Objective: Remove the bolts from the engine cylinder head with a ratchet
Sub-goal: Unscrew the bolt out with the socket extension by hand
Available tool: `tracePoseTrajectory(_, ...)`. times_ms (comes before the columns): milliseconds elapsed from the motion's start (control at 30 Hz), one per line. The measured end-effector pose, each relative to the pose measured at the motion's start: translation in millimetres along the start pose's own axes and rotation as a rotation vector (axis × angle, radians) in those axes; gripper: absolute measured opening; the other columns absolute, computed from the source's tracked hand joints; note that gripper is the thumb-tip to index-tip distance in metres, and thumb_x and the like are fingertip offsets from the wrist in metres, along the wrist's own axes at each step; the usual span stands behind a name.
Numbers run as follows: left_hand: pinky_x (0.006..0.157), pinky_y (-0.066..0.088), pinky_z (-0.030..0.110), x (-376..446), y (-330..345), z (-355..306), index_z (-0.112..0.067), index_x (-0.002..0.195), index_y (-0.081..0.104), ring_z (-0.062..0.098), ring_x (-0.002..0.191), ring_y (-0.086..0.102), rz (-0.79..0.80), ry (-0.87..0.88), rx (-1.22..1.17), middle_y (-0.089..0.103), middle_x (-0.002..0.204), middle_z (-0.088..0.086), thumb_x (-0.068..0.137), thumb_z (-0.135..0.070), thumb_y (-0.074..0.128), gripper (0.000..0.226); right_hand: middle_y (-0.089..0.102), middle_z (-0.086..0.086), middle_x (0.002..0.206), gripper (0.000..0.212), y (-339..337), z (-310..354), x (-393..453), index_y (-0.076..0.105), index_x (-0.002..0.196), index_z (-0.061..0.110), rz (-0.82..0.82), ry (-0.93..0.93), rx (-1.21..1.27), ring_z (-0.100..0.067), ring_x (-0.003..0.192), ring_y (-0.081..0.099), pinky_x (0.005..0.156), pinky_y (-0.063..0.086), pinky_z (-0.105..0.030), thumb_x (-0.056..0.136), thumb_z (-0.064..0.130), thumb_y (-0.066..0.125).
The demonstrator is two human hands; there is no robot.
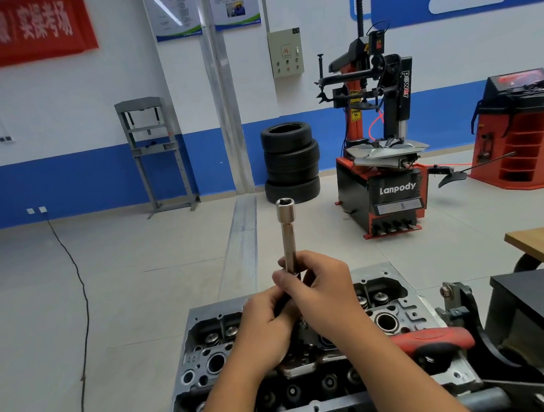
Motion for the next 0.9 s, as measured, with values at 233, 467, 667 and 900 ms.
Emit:
tracePoseTrajectory(233, 0.055, 0.051, 0.018, 0.8, -13.5, 4.4, -0.041, 0.082, 0.077, 0.005, 0.065, 0.071, -0.23, -0.001, -0.015, 0.076, 0.073, -0.008, 0.084, -0.008, 0.079, 0.033, 0.069, 0.025, 0.085, 0.022, -1.3, -0.4, 0.2, 0.068, 0.078, 0.038, -0.026, 0.028, -0.052, -0.001, 0.064, 0.057, 0.063, 0.042, -0.017, 0.076, 0.03, 0.088)
tracePoseTrajectory(467, 0.075, 0.061, 0.035, 2.6, -4.5, 6.0, -0.038, 0.101, 0.076, 0.01, 0.086, 0.076, -0.08, -0.019, 0.008, 0.08, 0.091, -0.012, 0.099, -0.01, 0.064, 0.031, 0.066, 0.013, 0.072, 0.026, -8.2, 1.6, 0.2, 0.071, 0.078, 0.027, -0.106, 0.04, -0.024, -0.005, 0.063, 0.057, 0.062, 0.047, -0.019, 0.068, 0.027, 0.094)
tracePoseTrajectory(667, 0.067, 0.059, 0.023, 1.0, -17.9, 3.5, -0.043, 0.089, 0.077, 0.005, 0.079, 0.075, -0.266, 0.012, -0.033, 0.079, 0.081, -0.011, 0.081, -0.01, 0.083, 0.034, 0.068, 0.011, 0.077, 0.026, -7.5, -0.6, -0.3, 0.073, 0.081, 0.027, -0.104, 0.066, 0.008, -0.005, 0.062, 0.055, 0.062, 0.047, -0.018, 0.066, 0.028, 0.095)
tracePoseTrajectory(900, 0.082, 0.057, 0.015, 1.2, -7.8, -3.2, -0.047, 0.112, 0.074, -0.005, 0.101, 0.072, -0.124, 0.059, -0.048, 0.078, 0.104, -0.022, 0.099, -0.008, 0.067, 0.042, 0.07, 0.009, 0.077, 0.019, -5.8, 1.5, -0.7, 0.073, 0.084, 0.023, -0.091, 0.026, -0.033, -0.009, 0.063, 0.059, 0.064, 0.051, -0.024, 0.075, 0.027, 0.089)
Point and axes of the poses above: each hand's wrist, its own x-axis towards the middle knuckle, its own y-axis out of the palm, z = x × y, the point moved 7 cm from there along x, towards the middle knuckle
